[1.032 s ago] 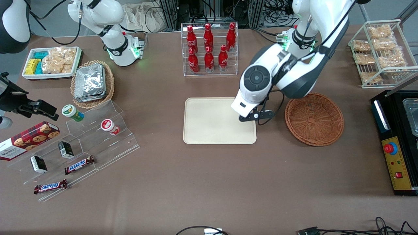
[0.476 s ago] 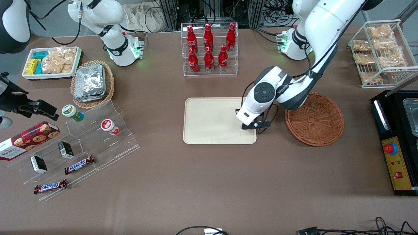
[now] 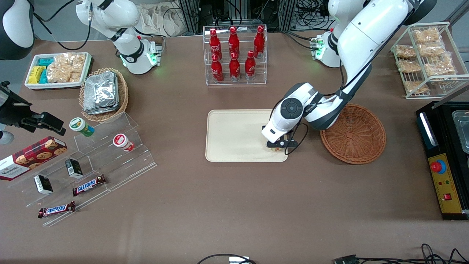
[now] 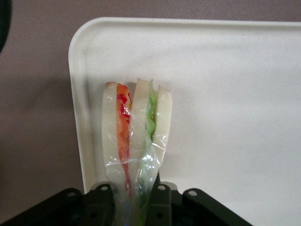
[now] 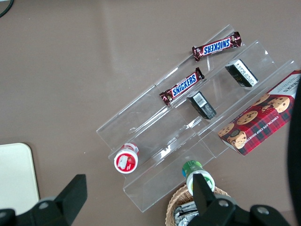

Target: Place sandwich from basket to tray

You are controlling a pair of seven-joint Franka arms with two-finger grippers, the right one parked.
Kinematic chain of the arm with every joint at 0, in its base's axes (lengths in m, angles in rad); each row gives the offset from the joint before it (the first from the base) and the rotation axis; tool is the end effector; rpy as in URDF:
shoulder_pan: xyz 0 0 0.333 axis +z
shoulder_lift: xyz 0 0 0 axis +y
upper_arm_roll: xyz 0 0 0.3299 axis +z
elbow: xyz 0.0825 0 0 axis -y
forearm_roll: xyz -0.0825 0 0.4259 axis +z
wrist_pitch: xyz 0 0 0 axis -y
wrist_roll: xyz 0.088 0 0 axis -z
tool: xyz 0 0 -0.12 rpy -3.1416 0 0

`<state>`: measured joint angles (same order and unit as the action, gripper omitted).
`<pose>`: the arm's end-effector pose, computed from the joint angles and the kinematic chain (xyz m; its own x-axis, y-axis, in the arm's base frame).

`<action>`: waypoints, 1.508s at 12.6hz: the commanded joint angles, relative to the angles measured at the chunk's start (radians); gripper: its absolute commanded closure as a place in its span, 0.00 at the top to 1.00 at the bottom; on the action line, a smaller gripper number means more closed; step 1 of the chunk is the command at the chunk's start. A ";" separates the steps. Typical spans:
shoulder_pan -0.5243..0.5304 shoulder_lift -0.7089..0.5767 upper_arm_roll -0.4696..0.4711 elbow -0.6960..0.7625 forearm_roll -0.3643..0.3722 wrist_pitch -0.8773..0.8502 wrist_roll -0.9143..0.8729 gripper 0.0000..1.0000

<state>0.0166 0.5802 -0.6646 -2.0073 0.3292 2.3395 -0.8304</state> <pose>0.5000 -0.3716 0.1780 0.9882 -0.0020 -0.1533 0.0027 -0.9995 0.0308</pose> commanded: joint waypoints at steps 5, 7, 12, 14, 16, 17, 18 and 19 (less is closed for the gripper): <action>0.012 -0.009 -0.003 0.016 0.019 -0.012 0.008 1.00; 0.013 -0.040 -0.004 0.034 0.016 -0.078 0.005 1.00; 0.011 -0.178 -0.015 0.356 -0.063 -0.603 0.132 1.00; 0.016 -0.242 0.000 0.467 -0.122 -0.770 0.191 1.00; 0.025 -0.357 0.028 0.475 -0.148 -0.877 0.288 1.00; 0.023 -0.418 0.081 0.475 -0.200 -0.917 0.333 1.00; 0.019 -0.483 0.150 0.469 -0.260 -0.934 0.358 1.00; 0.016 -0.535 0.199 0.460 -0.297 -0.954 0.402 1.00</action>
<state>0.0332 0.1619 -0.5577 -1.5088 0.1070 1.4148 -0.5128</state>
